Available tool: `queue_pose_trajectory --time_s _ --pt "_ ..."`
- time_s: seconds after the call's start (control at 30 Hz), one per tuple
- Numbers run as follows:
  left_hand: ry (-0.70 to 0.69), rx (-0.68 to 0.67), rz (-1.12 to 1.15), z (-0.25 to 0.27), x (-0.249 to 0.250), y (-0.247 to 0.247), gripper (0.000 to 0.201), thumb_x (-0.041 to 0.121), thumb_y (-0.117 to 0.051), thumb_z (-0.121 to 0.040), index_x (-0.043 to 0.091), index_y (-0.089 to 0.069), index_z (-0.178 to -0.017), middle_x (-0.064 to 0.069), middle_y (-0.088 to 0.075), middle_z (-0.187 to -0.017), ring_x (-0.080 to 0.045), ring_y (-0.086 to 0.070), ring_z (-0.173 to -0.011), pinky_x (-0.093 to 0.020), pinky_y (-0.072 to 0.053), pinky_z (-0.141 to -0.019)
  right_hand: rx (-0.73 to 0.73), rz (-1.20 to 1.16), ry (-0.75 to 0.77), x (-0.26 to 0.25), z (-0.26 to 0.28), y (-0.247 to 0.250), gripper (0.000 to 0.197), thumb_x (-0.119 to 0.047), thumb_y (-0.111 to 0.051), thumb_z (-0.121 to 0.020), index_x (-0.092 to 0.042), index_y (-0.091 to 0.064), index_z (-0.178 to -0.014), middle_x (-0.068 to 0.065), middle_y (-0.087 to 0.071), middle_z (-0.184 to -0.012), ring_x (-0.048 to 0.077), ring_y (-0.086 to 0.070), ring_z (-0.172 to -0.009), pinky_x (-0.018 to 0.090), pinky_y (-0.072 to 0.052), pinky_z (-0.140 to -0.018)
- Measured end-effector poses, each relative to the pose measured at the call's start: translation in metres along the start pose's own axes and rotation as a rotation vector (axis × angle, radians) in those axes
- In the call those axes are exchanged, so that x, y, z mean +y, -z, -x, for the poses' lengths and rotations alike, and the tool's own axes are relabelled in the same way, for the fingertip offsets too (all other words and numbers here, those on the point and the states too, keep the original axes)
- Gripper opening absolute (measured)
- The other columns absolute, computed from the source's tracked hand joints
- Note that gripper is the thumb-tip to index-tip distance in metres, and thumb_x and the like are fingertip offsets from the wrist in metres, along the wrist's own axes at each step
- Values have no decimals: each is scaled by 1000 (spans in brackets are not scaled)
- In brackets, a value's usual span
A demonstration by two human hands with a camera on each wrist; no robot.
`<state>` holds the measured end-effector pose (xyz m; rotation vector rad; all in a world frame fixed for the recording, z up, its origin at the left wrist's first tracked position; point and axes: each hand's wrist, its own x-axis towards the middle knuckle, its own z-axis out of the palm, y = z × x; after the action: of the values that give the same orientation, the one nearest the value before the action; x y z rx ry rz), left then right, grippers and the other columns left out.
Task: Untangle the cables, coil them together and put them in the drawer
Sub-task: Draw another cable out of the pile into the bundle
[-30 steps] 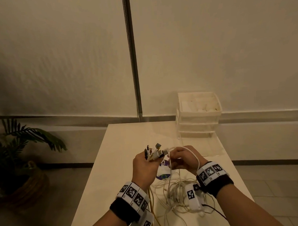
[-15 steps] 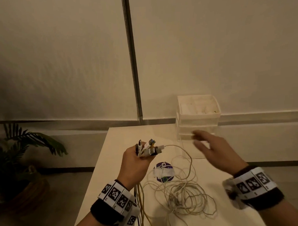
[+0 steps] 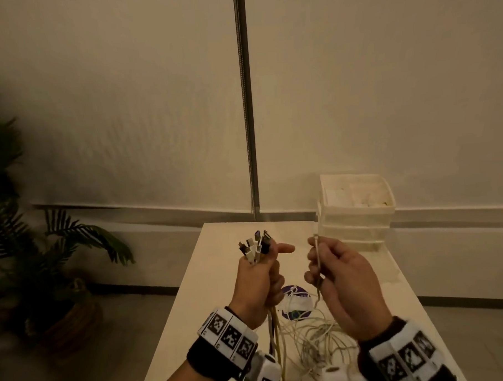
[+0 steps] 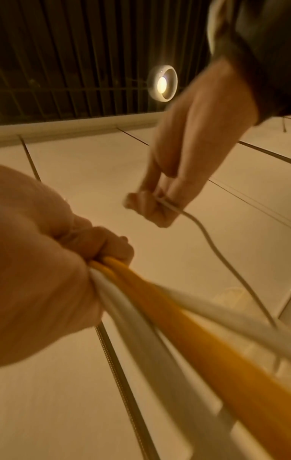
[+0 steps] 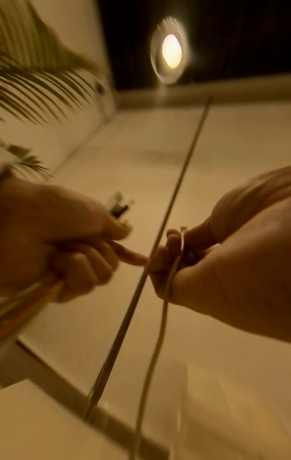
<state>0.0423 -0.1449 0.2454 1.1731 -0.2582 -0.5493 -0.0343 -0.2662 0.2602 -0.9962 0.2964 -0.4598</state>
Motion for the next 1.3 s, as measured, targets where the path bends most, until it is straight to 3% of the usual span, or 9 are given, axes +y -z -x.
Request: queue_pose_trajectory --time_s 0.23,0.4,0.6,0.7,0.77,0.87,0.93,1.17,1.3 --pt "-55 -267 49 13 1 -7 57 60 -49 -87 22 -63 -127 -5 -53 -73 -12 -28 -46 -26 -16 -45 60 494 373 14 31 -34 16 -6 -60 -90 -20 -69 -87 -4 -69 -73 4 -62 -59 16 -50 -56" --pt "-77 -293 -94 18 -1 -6 66 74 -56 -78 37 -57 -132 -20 -49 -99 -37 -31 -91 -37 -24 -60 31 676 435 20 31 -29 13 -15 -64 -89 -24 -73 -90 -11 -72 -78 4 -67 -75 11 -50 -65" --pt "-90 2 -117 16 0 -12 56 62 -46 -82 17 -77 -98 -2 -46 -76 -18 -44 -69 -33 -47 -60 -110 915 457 29 34 -11 19 -9 -70 -83 -28 -71 -87 -13 -67 -85 8 -64 -73 20 -52 -66" --pt "-172 168 -77 12 12 -4 56 56 -44 -83 6 -66 -72 -9 -62 -74 -23 -60 -68 -37 -53 -64 -106 975 468 36 42 6 11 -23 -72 -83 -30 -71 -91 -16 -67 -86 10 -62 -72 24 -52 -65" --pt "-175 183 116 8 29 9 51 52 -42 -91 10 -48 -62 -8 -54 -60 -23 -63 -61 -38 -57 -64 -170 999 402 42 46 28 9 -24 -70 -85 -29 -72 -92 -12 -70 -80 9 -64 -70 24 -51 -66" --pt "-170 101 208 8 55 31 52 53 -39 -97 18 -35 -59 1 -25 -55 -9 -27 -40 -21 -22 -40 -370 1006 206 44 42 64 9 -22 -65 -89 -26 -73 -90 -2 -70 -70 7 -63 -62 26 -50 -62" --pt "-240 74 71 14 64 36 49 53 -42 -93 18 -34 -60 3 -23 -54 -8 -19 -42 -22 -12 -42 -443 1057 125 38 32 79 11 -23 -64 -90 -24 -73 -84 3 -69 -71 13 -62 -62 33 -52 -62" --pt "-419 -32 -455 32 84 51 23 26 -57 -93 12 -58 -75 8 -53 -50 -6 -37 -38 -21 -24 -37 -525 1330 -30 -2 -1 114 41 -39 -55 -93 -24 -57 -56 -5 -48 -52 7 -43 -50 27 -38 -57" --pt "-423 -301 -1051 40 44 35 31 4 -61 -88 27 -74 -103 20 -74 -99 8 -66 -95 -14 -50 -84 -467 1305 69 -19 -5 90 44 -36 -50 -97 -19 -45 -56 -9 -42 -51 3 -37 -48 24 -34 -55"
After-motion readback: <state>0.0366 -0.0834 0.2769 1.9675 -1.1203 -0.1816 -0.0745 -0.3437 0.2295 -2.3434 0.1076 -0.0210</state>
